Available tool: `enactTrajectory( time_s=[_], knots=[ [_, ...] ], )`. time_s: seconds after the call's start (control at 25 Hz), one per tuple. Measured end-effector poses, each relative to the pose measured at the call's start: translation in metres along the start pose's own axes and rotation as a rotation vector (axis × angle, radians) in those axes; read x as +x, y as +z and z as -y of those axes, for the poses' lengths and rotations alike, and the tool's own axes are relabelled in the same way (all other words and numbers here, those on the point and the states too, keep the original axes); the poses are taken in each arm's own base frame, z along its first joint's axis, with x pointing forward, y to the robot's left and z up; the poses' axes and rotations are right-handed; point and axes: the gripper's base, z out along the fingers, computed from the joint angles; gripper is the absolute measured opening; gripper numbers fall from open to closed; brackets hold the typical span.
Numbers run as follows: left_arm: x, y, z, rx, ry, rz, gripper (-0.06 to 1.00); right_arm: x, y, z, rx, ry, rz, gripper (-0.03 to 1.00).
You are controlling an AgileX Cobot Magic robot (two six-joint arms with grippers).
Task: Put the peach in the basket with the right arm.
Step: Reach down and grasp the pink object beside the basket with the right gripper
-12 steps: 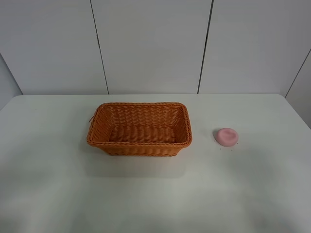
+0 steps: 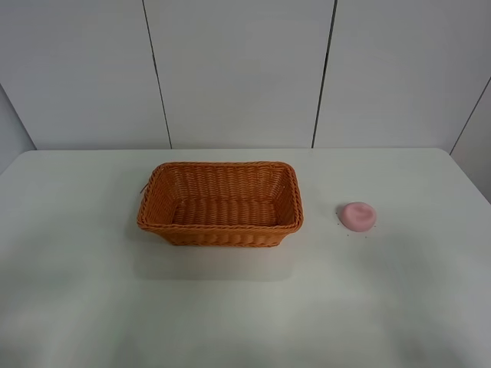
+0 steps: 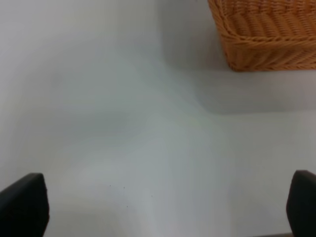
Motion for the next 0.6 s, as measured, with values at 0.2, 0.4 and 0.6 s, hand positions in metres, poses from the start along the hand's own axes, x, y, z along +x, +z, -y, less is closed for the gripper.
enactTrajectory(
  time_s=[0.2, 0.4, 0.6],
  knots=[
    [0.000, 0.000, 0.000, 0.000, 0.000, 0.000, 0.99, -0.013, -0.001, -0.001, 0.001, -0.008, -0.016, 0.69],
    [0.000, 0.000, 0.000, 0.000, 0.000, 0.000, 0.99, -0.065, 0.016, -0.003, 0.006, -0.007, -0.144, 0.69],
    [0.000, 0.000, 0.000, 0.000, 0.000, 0.000, 0.99, -0.117, 0.067, -0.005, 0.011, -0.007, -0.341, 0.69]
  ],
)
